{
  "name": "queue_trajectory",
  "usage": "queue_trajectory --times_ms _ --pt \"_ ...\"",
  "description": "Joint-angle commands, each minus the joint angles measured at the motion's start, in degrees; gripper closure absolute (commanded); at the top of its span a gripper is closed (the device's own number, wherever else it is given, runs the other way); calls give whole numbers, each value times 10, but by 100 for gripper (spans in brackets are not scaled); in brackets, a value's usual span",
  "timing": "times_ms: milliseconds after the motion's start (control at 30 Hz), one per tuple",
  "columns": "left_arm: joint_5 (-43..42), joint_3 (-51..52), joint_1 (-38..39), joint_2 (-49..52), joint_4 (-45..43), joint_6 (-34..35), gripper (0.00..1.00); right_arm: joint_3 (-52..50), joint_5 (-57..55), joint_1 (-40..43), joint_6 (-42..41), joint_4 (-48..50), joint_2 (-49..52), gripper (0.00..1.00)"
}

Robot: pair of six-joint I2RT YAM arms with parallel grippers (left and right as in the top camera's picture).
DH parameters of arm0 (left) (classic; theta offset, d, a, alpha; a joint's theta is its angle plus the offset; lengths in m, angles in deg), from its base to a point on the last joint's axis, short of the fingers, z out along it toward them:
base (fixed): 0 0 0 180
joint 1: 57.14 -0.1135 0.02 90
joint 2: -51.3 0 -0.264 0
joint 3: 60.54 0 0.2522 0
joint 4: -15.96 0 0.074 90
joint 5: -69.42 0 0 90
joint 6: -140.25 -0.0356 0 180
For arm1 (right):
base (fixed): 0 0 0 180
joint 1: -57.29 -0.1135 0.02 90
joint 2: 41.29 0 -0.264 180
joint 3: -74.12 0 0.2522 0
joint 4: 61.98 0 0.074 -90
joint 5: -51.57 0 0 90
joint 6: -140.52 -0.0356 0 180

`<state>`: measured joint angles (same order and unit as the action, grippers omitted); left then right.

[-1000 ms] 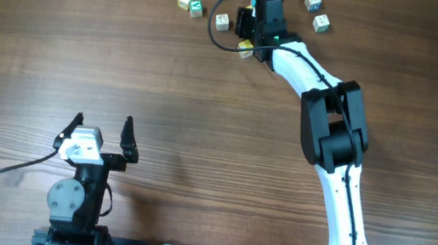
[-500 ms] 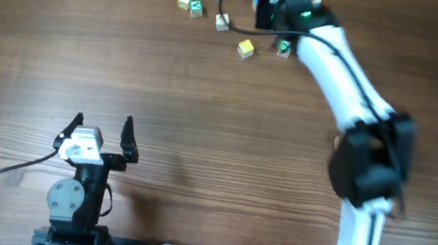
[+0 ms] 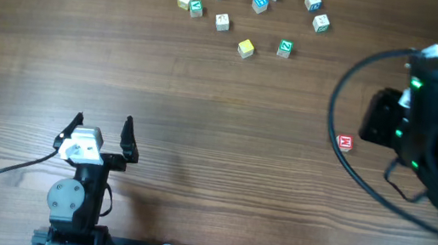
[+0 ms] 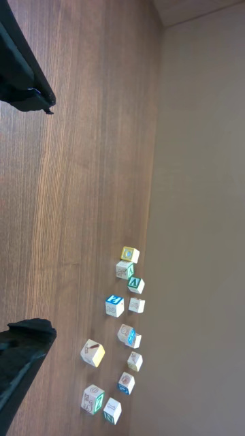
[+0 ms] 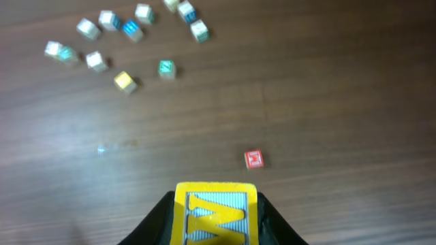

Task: Form a tower
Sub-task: 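Carry the yellow M block and stack it on the red M block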

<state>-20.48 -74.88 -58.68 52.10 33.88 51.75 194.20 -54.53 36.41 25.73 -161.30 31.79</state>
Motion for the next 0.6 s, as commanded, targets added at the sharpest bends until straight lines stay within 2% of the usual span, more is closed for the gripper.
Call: queue_trajectory --times_ms 0,167,233,367,433,500,567 --pt "-5 3 2 -4 2 -11 0 -131 -55 0 -71 86 6 84" --pt "-5 3 2 -4 2 -11 0 -354 -55 2 -85 285 9 83" --pt "-5 3 2 -4 2 -11 0 -462 -43 26 -44 385 11 82" --pt "-5 3 2 -4 2 -11 0 -537 10 107 -37 460 13 79" --pt "-5 2 2 -4 2 -11 0 -551 48 151 -32 476 22 81" --pt "-5 3 2 -4 2 -11 0 -551 109 172 25 495 29 83" --pt "-5 3 2 -4 2 -11 0 -554 124 173 40 504 31 82"
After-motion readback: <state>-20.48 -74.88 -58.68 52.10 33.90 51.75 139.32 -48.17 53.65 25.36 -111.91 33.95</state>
